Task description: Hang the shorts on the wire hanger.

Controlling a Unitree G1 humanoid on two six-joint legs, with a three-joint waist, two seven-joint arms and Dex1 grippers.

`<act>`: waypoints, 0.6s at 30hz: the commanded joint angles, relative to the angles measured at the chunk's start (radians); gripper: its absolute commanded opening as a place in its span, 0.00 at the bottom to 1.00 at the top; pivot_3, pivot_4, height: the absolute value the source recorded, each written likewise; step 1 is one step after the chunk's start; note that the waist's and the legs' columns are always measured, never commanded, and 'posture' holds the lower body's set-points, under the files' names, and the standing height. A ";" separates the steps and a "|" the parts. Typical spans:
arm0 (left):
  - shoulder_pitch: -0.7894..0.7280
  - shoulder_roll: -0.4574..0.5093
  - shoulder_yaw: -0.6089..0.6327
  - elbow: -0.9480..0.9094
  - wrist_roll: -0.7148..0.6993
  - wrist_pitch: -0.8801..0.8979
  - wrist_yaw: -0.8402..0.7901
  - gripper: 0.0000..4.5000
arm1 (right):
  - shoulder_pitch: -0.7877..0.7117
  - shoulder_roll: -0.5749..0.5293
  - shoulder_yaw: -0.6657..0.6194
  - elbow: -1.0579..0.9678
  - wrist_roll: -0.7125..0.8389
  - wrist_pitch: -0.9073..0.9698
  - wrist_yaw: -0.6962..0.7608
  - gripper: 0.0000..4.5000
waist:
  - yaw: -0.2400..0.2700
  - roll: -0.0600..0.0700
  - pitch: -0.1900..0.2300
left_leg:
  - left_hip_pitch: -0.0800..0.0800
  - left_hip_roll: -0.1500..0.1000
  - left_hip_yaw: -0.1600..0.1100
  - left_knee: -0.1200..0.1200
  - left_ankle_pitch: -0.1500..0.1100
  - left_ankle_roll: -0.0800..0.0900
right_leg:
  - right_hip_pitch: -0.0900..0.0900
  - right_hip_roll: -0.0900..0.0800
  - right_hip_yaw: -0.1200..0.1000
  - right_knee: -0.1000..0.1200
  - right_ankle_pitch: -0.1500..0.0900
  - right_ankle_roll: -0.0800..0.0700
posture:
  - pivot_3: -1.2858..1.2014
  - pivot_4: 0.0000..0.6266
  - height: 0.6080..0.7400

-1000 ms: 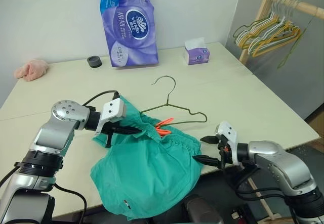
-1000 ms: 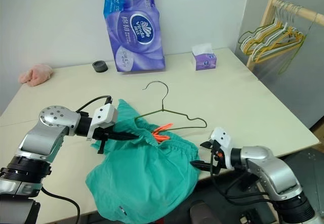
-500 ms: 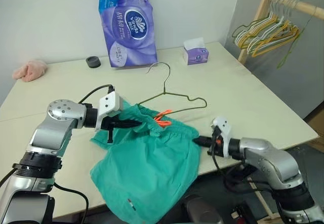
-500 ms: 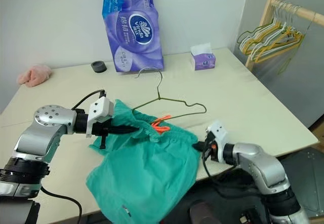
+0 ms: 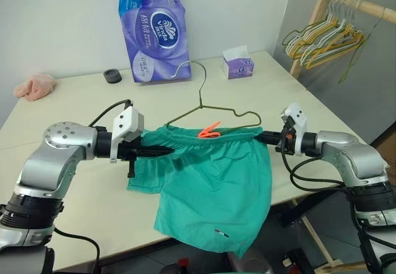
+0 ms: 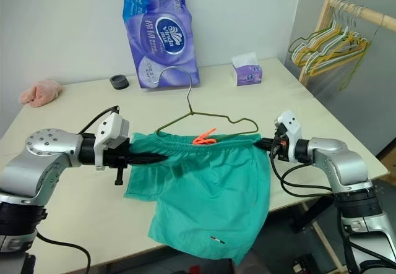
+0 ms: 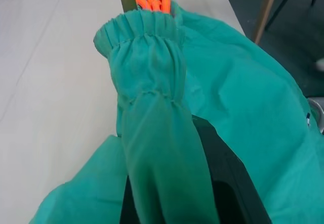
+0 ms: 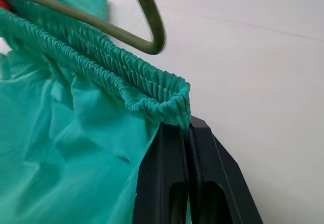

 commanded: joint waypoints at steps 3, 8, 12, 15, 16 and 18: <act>0.000 0.060 0.041 0.041 0.032 -0.057 -0.024 0.02 | 0.003 -0.042 -0.045 -0.021 -0.005 0.027 -0.015 0.00 | 0.003 0.000 0.000 | 0.000 0.000 0.000 0.000 0.000 0.000 | 0.000 0.000 0.000 0.000 0.000 0.000 | 0.40 0.06 1.00; 0.012 0.070 0.037 0.037 0.017 -0.051 -0.050 0.02 | 0.006 -0.044 -0.044 -0.030 -0.006 0.038 -0.016 0.00 | 0.002 0.000 0.000 | 0.000 0.000 0.000 0.000 0.000 0.000 | 0.000 0.000 0.000 0.000 0.000 0.000 | 0.39 0.06 1.00; 0.006 0.070 0.047 0.035 -0.004 -0.036 -0.058 0.02 | 0.013 -0.043 -0.044 -0.018 -0.006 0.049 -0.016 0.00 | 0.002 0.000 0.000 | 0.000 0.000 0.000 0.000 0.000 0.000 | 0.000 0.000 0.000 0.000 0.000 0.000 | 0.39 0.06 1.00; 0.005 0.070 0.047 0.031 -0.018 -0.022 -0.063 0.02 | 0.018 -0.036 -0.042 -0.016 -0.003 0.057 -0.019 0.00 | 0.002 0.000 0.000 | 0.000 0.000 0.000 0.000 0.000 0.000 | 0.000 0.000 0.000 0.000 0.000 0.000 | 0.39 0.06 1.00; 0.005 0.068 0.050 0.029 -0.026 -0.014 -0.062 0.02 | 0.018 -0.032 -0.045 -0.015 0.001 0.063 -0.021 0.00 | 0.002 0.000 0.000 | 0.000 0.000 0.000 0.000 0.000 0.000 | 0.000 0.000 0.000 0.000 0.000 0.000 | 0.39 0.06 1.00; 0.003 0.064 0.057 0.026 -0.039 0.001 -0.058 0.02 | 0.019 -0.028 -0.045 -0.012 0.002 0.063 -0.023 0.00 | 0.002 0.000 0.000 | 0.000 0.000 0.000 0.000 0.000 0.000 | 0.000 0.000 0.000 0.000 0.000 0.000 | 0.39 0.06 1.00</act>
